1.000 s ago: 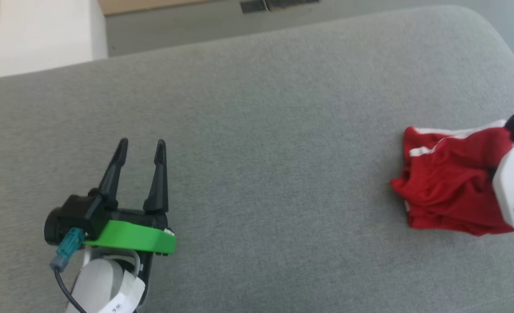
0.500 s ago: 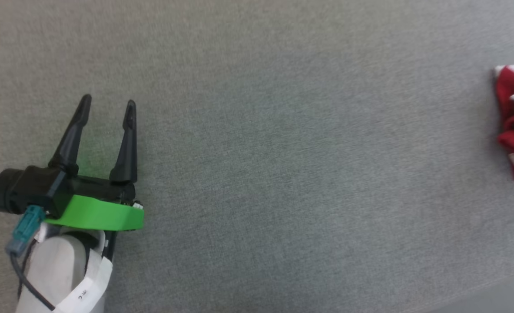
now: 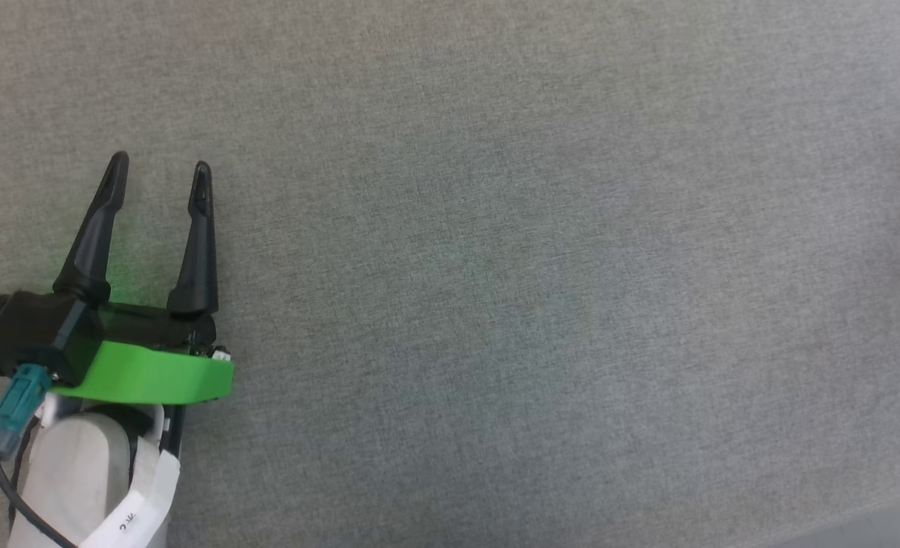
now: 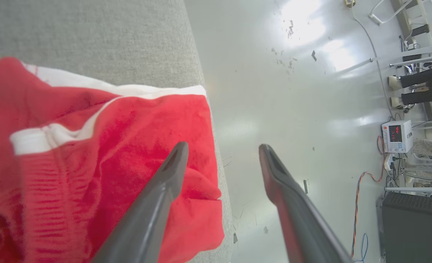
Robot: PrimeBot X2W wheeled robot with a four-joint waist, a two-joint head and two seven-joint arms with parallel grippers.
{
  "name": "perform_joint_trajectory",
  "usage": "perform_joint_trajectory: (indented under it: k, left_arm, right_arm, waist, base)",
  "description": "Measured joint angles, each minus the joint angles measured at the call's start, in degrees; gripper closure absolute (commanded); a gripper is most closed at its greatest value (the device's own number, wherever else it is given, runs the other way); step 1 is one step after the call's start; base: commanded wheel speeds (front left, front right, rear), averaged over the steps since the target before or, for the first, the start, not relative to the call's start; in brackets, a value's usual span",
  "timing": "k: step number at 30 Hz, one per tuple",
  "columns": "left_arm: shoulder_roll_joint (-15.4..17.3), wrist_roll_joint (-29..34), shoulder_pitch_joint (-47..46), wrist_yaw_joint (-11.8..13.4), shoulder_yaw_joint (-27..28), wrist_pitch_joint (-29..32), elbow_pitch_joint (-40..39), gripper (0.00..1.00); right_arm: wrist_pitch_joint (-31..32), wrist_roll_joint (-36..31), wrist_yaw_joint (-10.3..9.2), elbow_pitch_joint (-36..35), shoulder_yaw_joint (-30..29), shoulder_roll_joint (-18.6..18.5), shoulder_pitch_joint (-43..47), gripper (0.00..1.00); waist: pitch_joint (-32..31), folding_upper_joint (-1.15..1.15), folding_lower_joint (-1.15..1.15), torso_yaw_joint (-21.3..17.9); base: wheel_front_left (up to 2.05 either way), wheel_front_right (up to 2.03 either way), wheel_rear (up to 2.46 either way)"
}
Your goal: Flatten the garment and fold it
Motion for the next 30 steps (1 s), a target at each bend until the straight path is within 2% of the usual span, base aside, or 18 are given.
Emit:
perform_joint_trajectory:
  k: [4, 7, 14, 17, 21, 30]
  left_arm:
    - [-0.24, -0.27, 0.49, 0.27, -0.03, -0.92, 1.57, 0.0]
    - [-1.09, -0.8, 1.05, 0.58, 0.19, -2.03, 3.18, 0.0]
    - [-4.13, -3.13, 2.3, 1.69, 1.53, -4.35, 7.26, 0.0]
    - [-5.56, -4.38, 2.61, 2.3, 2.57, -4.88, 8.59, 0.0]
    - [-6.88, -5.09, 3.7, 2.85, 4.2, -5.04, 9.68, 0.0]
    - [-8.91, -5.02, 4.89, 3.58, 6.24, -5.36, 11.04, 0.0]
  right_arm:
    - [-5.27, 1.08, 0.0, -2.29, -1.2, -0.23, -0.63, 0.0]
    - [-11.82, 3.68, 0.0, -5.66, -1.68, 0.46, -1.25, 0.0]
    - [-28.4, 12.13, -0.02, -18.06, -0.21, 6.83, -2.83, 0.0]
    - [-33.83, 14.03, 0.0, -23.76, 1.24, 11.81, -2.05, 0.0]
    - [-37.77, 13.79, 0.0, -28.87, 3.01, 18.59, 2.68, 0.0]
    - [-42.44, 4.7, -0.02, -35.59, 2.69, 35.73, 19.42, 0.0]
  waist:
    - [-1.87, 0.0, 0.0, 0.09]
    - [-3.72, 0.0, -0.01, 0.25]
    - [-9.71, 0.0, -0.01, 0.87]
    - [-12.86, 0.0, -0.01, 1.47]
    - [-16.74, 0.0, -0.01, 2.5]
    - [-24.26, -0.01, -0.01, 7.46]
  base:
    - [0.0, 0.0, 0.0]
    - [0.0, 0.0, 0.0]
    - [0.0, 0.0, 0.0]
    - [0.0, 0.0, 0.0]
    - [0.0, 0.0, 0.0]
    - [0.0, 0.0, 0.0]
